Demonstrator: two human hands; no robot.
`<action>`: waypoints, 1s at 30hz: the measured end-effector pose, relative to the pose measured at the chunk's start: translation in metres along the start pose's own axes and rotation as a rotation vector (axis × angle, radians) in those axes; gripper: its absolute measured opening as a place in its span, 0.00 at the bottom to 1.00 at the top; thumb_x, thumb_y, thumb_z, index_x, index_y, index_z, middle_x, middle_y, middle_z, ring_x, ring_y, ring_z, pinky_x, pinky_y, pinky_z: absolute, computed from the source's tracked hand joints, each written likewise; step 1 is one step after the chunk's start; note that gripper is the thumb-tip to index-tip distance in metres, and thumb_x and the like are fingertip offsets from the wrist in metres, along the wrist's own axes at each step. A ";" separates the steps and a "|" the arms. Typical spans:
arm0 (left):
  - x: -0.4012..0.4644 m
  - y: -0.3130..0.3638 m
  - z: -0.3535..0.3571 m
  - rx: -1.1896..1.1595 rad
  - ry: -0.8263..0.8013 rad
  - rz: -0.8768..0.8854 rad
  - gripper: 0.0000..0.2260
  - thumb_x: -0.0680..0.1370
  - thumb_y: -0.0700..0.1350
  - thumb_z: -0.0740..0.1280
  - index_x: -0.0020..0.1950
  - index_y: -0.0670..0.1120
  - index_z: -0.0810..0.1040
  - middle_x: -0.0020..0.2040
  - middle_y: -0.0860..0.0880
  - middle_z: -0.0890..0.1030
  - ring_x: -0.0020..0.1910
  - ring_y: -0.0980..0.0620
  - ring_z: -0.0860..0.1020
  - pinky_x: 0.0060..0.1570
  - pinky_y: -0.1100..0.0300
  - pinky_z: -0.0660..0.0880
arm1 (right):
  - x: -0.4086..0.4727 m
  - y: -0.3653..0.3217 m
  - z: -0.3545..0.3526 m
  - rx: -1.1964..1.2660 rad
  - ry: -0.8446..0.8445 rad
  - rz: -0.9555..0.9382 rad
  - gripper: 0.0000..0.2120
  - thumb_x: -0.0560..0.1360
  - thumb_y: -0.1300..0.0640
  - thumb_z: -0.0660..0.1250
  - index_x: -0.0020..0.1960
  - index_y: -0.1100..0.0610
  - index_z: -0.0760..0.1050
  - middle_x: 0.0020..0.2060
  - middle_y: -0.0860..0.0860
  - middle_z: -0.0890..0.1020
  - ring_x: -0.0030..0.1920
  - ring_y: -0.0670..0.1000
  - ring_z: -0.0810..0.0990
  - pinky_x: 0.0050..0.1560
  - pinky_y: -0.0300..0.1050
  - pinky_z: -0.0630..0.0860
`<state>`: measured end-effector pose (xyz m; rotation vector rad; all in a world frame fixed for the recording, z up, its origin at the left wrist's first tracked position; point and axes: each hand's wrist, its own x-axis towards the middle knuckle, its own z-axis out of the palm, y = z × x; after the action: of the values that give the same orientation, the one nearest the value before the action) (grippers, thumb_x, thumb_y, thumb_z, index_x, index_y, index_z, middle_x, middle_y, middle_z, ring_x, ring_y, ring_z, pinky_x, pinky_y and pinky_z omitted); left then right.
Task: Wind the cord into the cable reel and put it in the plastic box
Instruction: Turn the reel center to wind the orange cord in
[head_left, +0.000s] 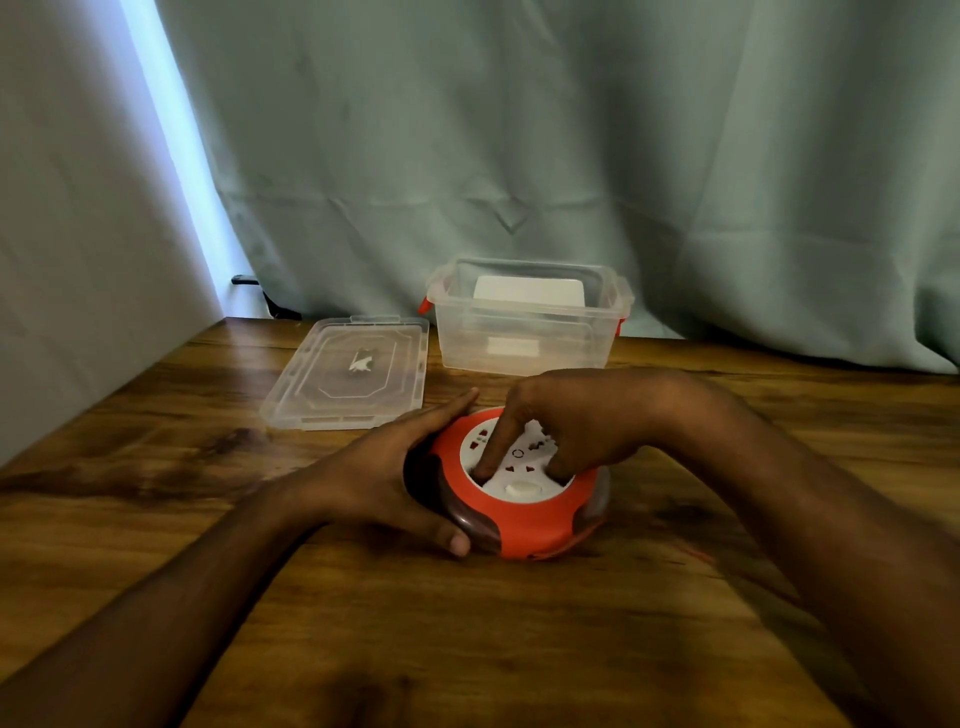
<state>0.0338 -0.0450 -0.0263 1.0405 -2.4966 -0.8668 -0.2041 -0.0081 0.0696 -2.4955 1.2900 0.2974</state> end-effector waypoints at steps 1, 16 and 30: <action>0.000 0.000 0.000 0.008 0.000 0.000 0.58 0.54 0.72 0.80 0.72 0.80 0.45 0.80 0.67 0.57 0.77 0.65 0.59 0.76 0.61 0.63 | -0.001 -0.001 -0.001 -0.008 0.000 -0.004 0.32 0.74 0.61 0.75 0.66 0.28 0.73 0.67 0.41 0.71 0.59 0.41 0.71 0.54 0.40 0.78; -0.001 0.002 0.002 0.006 -0.002 -0.024 0.61 0.53 0.72 0.80 0.73 0.79 0.41 0.78 0.70 0.56 0.78 0.64 0.58 0.75 0.63 0.63 | 0.016 0.009 0.007 -0.123 0.219 0.145 0.34 0.63 0.26 0.72 0.65 0.41 0.80 0.59 0.41 0.78 0.52 0.44 0.75 0.39 0.38 0.74; 0.000 0.000 0.002 0.007 0.021 -0.004 0.61 0.54 0.72 0.80 0.76 0.76 0.43 0.80 0.65 0.57 0.78 0.62 0.60 0.77 0.57 0.64 | -0.010 0.017 -0.012 0.091 0.056 -0.081 0.21 0.73 0.61 0.77 0.58 0.38 0.84 0.67 0.37 0.75 0.46 0.28 0.75 0.37 0.27 0.72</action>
<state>0.0326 -0.0445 -0.0278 1.0524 -2.4824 -0.8447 -0.2238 -0.0140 0.0810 -2.4869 1.1919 0.1479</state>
